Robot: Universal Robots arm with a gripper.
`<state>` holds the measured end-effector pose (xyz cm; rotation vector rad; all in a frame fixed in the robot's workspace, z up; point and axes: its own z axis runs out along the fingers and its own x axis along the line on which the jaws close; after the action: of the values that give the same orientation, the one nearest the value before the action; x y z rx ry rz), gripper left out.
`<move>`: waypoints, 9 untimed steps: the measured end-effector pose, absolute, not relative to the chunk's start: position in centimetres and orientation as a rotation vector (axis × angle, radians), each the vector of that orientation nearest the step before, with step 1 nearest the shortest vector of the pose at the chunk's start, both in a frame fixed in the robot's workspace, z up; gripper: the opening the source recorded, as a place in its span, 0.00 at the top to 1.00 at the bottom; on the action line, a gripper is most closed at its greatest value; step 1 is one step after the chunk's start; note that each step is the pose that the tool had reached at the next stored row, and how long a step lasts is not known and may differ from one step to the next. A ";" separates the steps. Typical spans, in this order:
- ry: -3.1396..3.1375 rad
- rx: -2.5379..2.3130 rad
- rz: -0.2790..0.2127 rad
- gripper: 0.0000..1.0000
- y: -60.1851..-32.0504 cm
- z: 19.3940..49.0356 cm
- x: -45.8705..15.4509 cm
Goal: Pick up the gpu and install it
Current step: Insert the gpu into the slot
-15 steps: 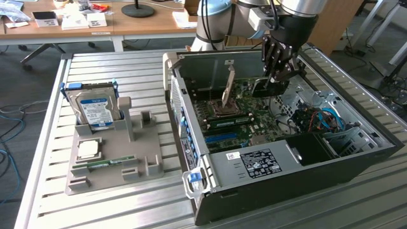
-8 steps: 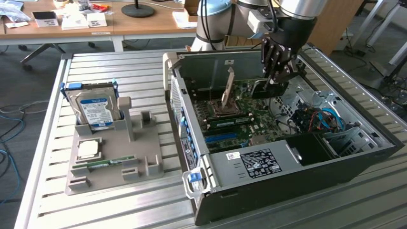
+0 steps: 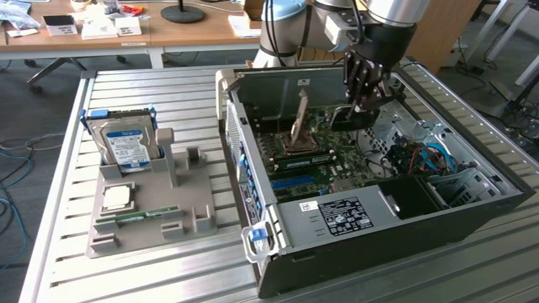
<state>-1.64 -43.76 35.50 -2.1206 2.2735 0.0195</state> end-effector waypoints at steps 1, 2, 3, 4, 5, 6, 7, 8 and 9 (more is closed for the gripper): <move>2.274 -2.120 0.019 0.73 -43.8 35.4 -1.7; 2.274 -2.121 0.019 0.73 -43.8 35.3 -1.8; 2.274 -2.121 0.019 0.73 -43.8 35.2 -1.8; 2.274 -2.121 0.019 0.73 -43.8 35.1 -1.9; 2.274 -2.121 0.019 0.73 -43.8 35.0 -1.9; 2.274 -2.121 0.019 0.73 -43.8 34.9 -2.0; 2.274 -2.121 0.019 0.73 -43.8 34.8 -2.0; 2.274 -2.121 0.019 0.73 -43.8 34.7 -2.1; 2.274 -2.121 0.019 0.73 -43.8 34.7 -2.1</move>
<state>-2.10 -43.76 34.67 -2.1207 2.2737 0.0194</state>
